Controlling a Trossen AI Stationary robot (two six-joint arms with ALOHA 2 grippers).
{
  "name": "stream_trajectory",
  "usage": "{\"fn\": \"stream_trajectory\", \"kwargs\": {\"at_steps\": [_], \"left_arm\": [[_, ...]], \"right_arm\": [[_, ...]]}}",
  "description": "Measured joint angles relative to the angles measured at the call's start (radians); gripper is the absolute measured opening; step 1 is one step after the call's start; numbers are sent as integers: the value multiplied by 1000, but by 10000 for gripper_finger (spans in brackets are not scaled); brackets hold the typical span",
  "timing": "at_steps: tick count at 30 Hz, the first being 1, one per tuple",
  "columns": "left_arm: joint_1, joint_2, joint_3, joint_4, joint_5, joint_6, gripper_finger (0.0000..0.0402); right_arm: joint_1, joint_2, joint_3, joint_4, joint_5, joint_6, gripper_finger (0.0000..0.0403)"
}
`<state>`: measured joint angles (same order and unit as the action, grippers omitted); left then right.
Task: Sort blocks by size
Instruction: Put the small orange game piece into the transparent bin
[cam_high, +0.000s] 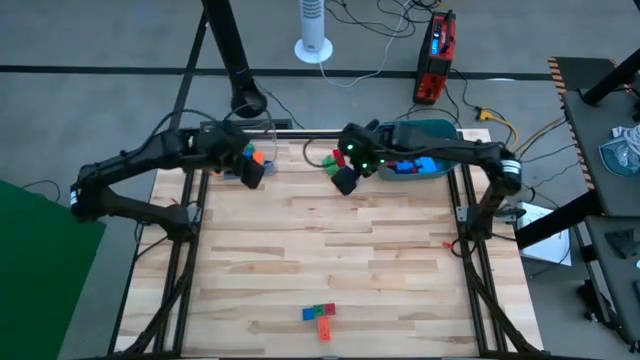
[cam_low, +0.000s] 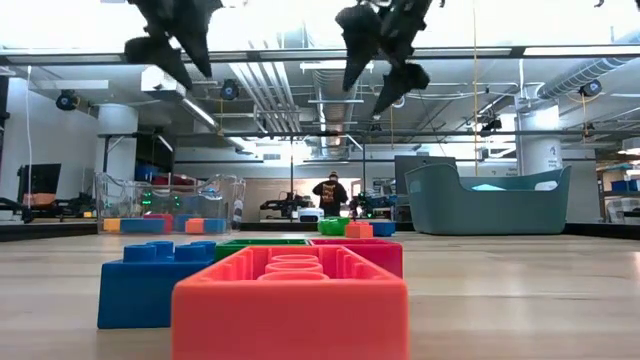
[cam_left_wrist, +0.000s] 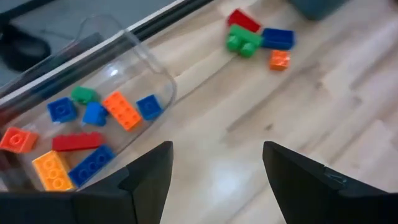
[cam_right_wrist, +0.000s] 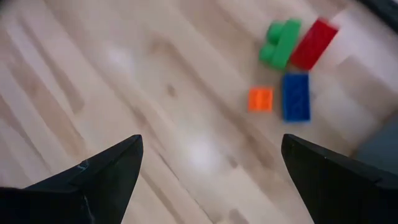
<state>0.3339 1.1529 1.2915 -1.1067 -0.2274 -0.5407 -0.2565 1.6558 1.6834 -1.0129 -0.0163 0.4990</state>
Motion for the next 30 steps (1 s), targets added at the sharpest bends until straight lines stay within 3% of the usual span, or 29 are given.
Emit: {"fn": "stream_trajectory", "kwargs": {"at_steps": [8, 16, 30], "left_arm": [[-123, -70, 0, -3, -11, 43, 236], [-152, -78, 0, -9, -12, 88, 236], [-154, -84, 0, -9, -26, 113, 236]], "right_arm": [[86, 102, 75, -170, -94, 1, 373], [163, 157, 75, -141, -54, 131, 373], [-25, 433, 142, -73, 64, -69, 373]]}}
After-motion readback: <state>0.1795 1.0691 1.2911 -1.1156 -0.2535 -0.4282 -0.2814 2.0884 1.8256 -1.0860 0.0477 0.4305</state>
